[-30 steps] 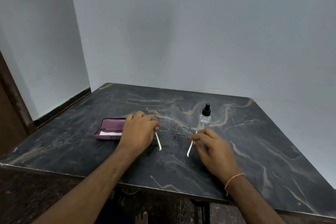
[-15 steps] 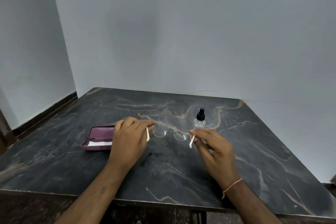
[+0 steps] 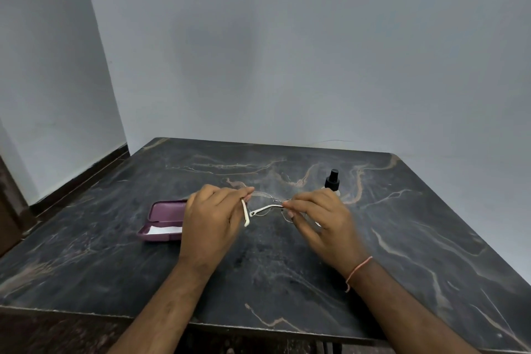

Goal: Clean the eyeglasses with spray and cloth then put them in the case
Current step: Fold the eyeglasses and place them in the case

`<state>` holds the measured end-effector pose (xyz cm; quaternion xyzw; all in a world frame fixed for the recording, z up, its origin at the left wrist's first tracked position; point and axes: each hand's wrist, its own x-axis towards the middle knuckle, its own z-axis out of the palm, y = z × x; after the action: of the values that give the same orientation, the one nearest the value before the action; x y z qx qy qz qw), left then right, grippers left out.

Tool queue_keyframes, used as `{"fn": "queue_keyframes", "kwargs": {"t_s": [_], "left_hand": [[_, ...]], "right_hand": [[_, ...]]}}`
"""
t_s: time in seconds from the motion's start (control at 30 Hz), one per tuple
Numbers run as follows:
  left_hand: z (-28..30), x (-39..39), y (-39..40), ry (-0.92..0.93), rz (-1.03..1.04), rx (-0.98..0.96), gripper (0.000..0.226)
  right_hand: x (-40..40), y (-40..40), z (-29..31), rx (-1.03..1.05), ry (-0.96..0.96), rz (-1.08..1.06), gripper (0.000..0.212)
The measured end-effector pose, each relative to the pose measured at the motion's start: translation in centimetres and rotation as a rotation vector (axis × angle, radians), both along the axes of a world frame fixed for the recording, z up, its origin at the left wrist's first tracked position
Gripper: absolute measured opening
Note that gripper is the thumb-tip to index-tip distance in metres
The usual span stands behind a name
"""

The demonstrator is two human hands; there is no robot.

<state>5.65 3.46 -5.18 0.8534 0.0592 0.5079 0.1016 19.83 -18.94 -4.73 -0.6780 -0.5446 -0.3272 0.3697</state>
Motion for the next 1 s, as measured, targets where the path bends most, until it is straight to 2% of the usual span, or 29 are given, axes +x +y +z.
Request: {"fn": "queue_keyframes", "kwargs": {"t_s": [0.27, 0.53, 0.77, 1.0], "left_hand": [[0.6, -0.3, -0.2, -0.052, -0.015, -0.087, 0.022], [0.2, -0.5, 0.3, -0.102, -0.03, -0.192, 0.021], [0.3, -0.8, 0.2, -0.096, 0.012, -0.201, 0.018], [0.6, -0.9, 0.3, -0.082, -0.15, -0.306, 0.019]], "right_hand": [[0.2, -0.5, -0.8, 0.006, 0.091, 0.0, 0.021], [-0.7, -1.1, -0.8, 0.151, 0.461, -0.004, 0.022], [-1.1, -1.1, -0.7, 0.211, 0.651, 0.04, 0.024], [-1.4, -1.2, -0.2, 0.253, 0.736, 0.081, 0.02]]}}
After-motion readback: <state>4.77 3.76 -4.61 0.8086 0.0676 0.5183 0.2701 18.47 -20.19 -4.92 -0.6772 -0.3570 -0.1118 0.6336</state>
